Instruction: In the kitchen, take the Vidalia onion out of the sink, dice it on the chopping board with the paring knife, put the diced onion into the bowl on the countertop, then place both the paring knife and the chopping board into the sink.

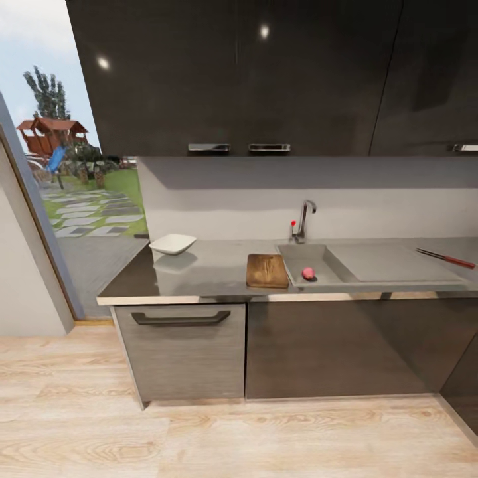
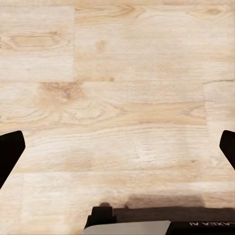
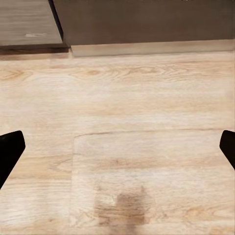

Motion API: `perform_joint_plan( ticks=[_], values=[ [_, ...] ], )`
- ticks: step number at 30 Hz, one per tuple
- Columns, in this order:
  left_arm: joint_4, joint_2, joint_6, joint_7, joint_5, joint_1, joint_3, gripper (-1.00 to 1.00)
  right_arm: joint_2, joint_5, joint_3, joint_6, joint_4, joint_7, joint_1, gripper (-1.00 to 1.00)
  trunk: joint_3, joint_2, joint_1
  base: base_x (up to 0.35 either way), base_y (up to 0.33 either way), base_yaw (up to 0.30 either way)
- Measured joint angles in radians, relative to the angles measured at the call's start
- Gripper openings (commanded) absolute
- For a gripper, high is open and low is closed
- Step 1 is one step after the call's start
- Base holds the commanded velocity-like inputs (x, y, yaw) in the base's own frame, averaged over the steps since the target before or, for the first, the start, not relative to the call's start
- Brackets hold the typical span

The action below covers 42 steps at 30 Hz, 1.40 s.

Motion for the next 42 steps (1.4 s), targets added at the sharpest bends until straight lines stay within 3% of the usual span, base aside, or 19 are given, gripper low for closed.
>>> perform_joint_plan(
  ticks=[42],
  values=[
    [0.0,0.0,0.0,0.001,0.001,0.0,0.001,1.0,-0.002,0.0,-0.001,0.0,0.0,0.0,0.0,1.0,0.132,0.294,-0.161,0.0,0.0,0.0]
  ],
)
